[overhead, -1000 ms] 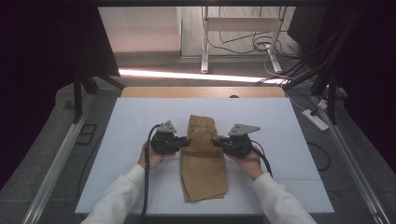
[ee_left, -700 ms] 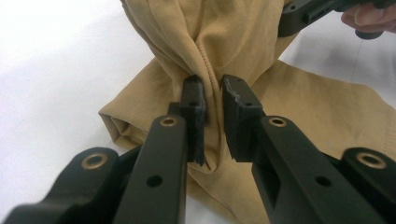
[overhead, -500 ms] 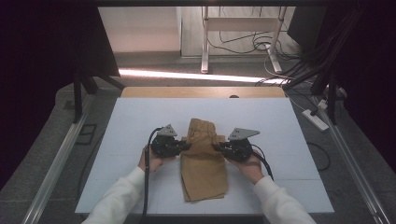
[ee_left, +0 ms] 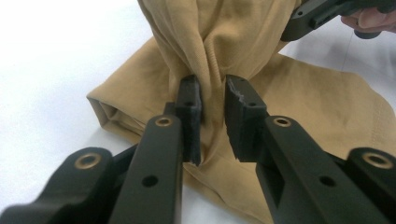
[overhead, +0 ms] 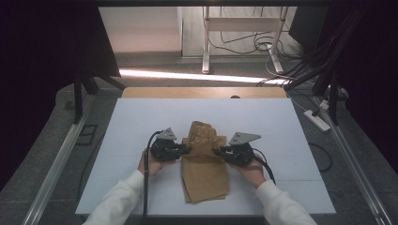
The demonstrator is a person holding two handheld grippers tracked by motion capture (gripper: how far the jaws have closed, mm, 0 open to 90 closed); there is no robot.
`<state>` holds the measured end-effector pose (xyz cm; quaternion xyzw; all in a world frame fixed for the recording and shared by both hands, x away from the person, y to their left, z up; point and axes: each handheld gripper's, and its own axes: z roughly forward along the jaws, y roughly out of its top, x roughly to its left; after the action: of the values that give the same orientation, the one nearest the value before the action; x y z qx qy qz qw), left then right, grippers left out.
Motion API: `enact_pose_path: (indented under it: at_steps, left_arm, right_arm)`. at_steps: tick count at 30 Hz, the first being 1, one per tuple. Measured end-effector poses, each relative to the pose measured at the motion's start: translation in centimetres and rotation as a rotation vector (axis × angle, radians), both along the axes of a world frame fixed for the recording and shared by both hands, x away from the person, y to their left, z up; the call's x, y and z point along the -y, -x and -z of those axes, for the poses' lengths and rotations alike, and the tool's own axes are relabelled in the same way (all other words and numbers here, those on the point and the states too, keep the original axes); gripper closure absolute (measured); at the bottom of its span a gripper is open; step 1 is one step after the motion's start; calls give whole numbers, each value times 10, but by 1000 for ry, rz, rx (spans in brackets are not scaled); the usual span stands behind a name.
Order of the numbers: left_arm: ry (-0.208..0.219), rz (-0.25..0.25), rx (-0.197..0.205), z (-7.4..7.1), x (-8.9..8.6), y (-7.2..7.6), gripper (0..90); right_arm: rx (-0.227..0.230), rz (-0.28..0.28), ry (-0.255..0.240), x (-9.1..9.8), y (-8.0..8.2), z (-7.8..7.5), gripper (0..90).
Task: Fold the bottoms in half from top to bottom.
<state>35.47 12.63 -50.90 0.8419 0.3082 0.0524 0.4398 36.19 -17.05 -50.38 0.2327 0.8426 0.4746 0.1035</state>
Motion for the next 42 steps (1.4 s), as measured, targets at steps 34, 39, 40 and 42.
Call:
enact_pose_path:
  at_steps: [34, 39, 40, 42]
  left_arm:
    - [-62, -18, 0, 6, -33, 26, 365]
    - [-54, -38, 6, 4, -28, 23, 351]
    - [-50, -41, 6, 3, -27, 23, 350]
    - [-48, -44, 7, 3, -25, 22, 350]
  right_arm:
    - [-76, -2, 84, 40, 41, -4, 389]
    - [-69, 12, 66, 42, 38, -7, 386]
    - [-66, 14, 65, 41, 37, -7, 385]
    - [-67, 18, 68, 40, 36, -6, 382]
